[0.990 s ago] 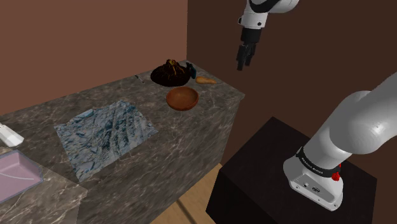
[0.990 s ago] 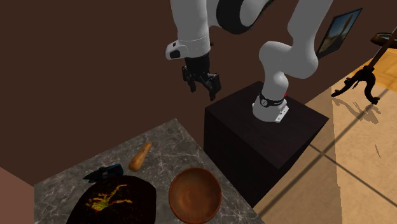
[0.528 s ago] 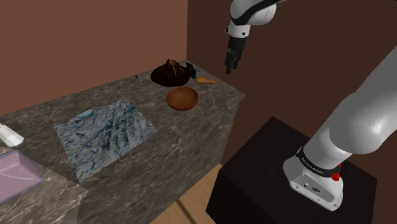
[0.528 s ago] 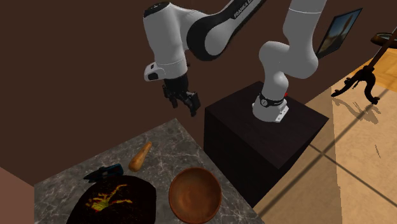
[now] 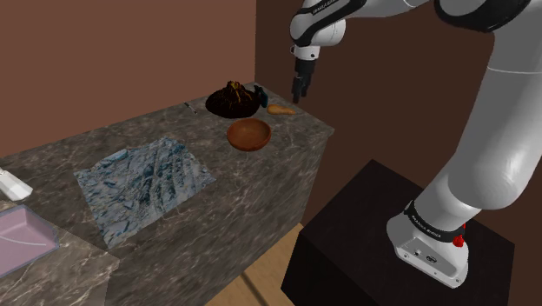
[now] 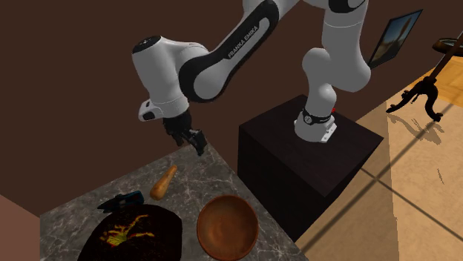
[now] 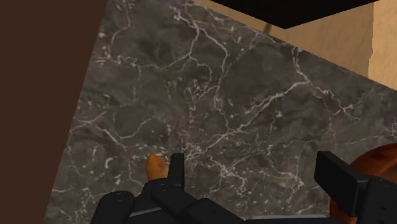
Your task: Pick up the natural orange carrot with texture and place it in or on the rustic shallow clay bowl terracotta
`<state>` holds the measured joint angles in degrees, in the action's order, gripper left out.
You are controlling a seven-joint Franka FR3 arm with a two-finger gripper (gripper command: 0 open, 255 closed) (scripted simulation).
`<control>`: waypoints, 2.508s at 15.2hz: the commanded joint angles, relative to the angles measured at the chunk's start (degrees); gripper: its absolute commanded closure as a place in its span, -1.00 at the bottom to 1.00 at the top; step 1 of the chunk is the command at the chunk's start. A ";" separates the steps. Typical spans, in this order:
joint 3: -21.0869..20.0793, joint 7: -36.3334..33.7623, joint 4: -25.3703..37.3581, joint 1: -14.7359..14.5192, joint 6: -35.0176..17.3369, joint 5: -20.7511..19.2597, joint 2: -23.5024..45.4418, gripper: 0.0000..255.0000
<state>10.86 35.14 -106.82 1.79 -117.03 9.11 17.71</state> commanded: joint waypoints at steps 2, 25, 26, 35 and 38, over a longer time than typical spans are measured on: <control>-0.60 2.57 7.00 1.13 -0.23 1.41 7.30 -1.00; -3.09 6.49 27.19 3.73 -0.96 3.62 28.01 -1.00; -3.09 6.49 27.19 3.73 -0.96 3.62 28.01 1.00; -3.09 6.49 27.19 3.73 -0.96 3.62 28.01 1.00; -2.94 6.27 27.31 3.65 0.48 3.41 26.68 1.00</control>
<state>7.87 41.49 -79.58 5.47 -117.04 12.59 44.81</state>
